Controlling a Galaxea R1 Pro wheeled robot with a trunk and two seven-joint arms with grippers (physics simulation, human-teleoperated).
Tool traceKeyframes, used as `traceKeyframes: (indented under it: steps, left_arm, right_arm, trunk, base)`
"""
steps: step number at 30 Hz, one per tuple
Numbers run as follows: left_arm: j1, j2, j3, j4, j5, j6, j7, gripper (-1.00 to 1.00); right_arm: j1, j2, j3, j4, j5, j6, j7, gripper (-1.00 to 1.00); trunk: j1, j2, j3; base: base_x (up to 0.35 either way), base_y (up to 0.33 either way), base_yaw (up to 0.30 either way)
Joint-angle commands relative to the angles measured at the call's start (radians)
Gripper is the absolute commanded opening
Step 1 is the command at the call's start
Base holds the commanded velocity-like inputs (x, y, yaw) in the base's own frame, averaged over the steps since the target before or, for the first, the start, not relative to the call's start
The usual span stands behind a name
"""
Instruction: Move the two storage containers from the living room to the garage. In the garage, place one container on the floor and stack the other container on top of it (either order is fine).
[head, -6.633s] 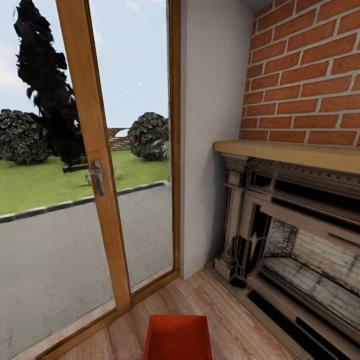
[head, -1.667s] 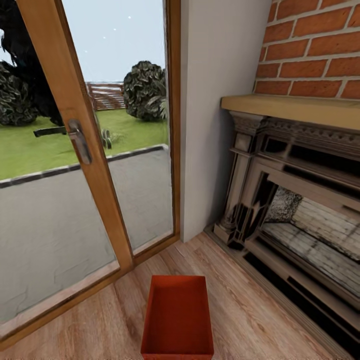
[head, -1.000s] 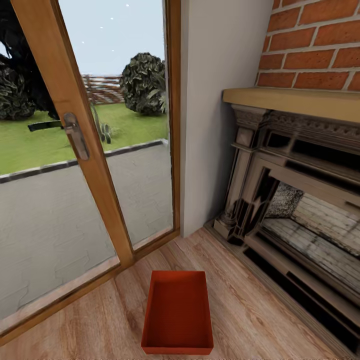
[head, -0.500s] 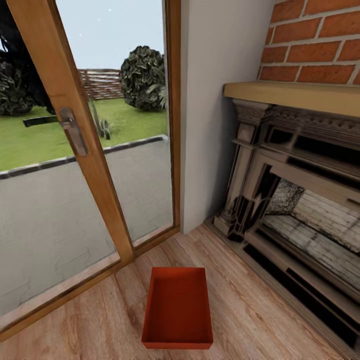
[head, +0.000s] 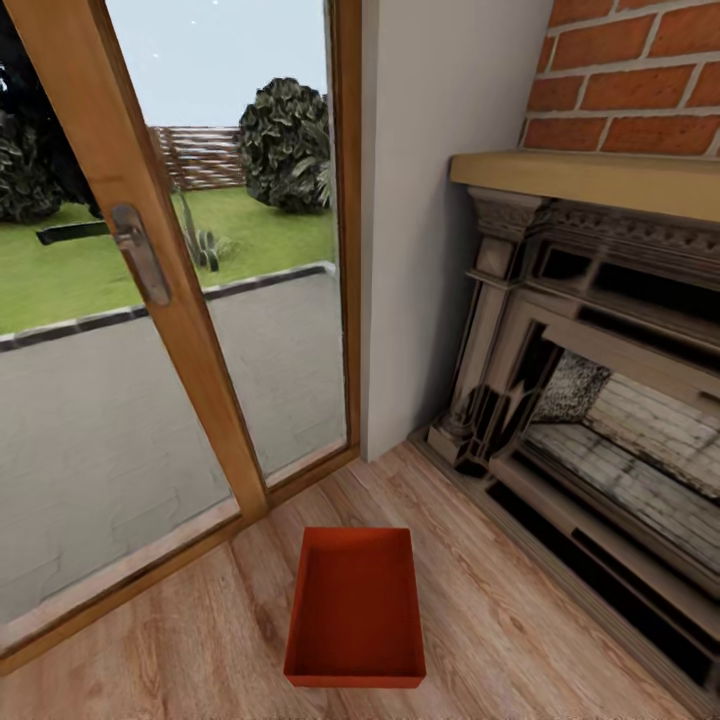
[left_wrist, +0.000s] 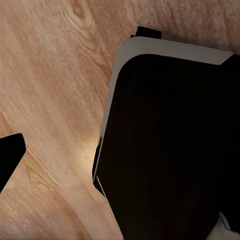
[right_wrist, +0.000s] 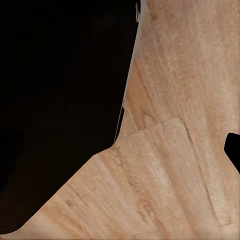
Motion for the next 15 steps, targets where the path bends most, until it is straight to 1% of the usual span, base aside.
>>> traceKeyframes:
  steps: [1, 15]
  left_arm:
    - [-0.001, 0.000, 0.003, 0.001, 0.005, -0.004, 0.001, 1.00]
    - [-0.001, 0.000, 0.003, 0.001, 0.005, -0.004, 0.001, 1.00]
  right_arm:
    - [-0.001, 0.000, 0.009, 0.003, -0.010, -0.006, -0.001, 1.00]
    - [-0.001, -0.007, 0.008, 0.002, -0.010, -0.006, 0.000, 1.00]
  trunk:
    - [0.000, -0.001, -0.002]
    - [0.000, -0.001, -0.025]
  base:
    - [0.000, 0.000, 0.000]
    - [0.000, 0.000, 0.000]
